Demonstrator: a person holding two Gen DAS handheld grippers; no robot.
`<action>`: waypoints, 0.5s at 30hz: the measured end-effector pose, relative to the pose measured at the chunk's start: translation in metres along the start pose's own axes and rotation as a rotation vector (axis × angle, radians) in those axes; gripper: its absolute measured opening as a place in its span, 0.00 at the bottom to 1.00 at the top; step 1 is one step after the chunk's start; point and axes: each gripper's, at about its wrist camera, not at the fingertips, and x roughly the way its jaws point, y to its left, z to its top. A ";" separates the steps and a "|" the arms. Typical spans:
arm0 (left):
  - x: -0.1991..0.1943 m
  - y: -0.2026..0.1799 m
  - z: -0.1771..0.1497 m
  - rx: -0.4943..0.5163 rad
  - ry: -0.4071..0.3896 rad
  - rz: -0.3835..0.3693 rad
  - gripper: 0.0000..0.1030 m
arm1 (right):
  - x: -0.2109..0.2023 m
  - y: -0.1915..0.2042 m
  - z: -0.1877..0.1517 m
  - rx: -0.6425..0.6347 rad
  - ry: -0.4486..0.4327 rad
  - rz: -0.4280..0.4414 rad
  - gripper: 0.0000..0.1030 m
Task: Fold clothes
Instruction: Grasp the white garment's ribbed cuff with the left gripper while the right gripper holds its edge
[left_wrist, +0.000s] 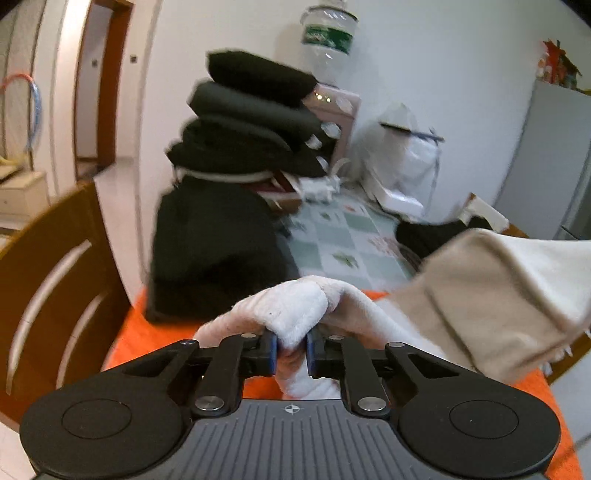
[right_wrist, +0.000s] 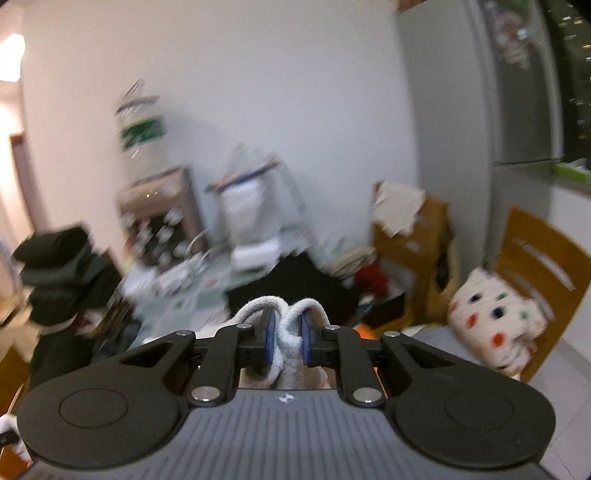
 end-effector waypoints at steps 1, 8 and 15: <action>-0.002 0.004 0.005 -0.010 -0.009 0.012 0.16 | -0.007 -0.007 0.006 0.012 -0.029 -0.019 0.16; -0.041 0.022 0.045 -0.079 -0.121 0.076 0.15 | -0.057 -0.041 0.044 0.018 -0.191 -0.141 0.15; -0.046 0.035 0.046 -0.130 -0.076 0.165 0.17 | -0.051 -0.068 0.025 -0.023 -0.100 -0.288 0.15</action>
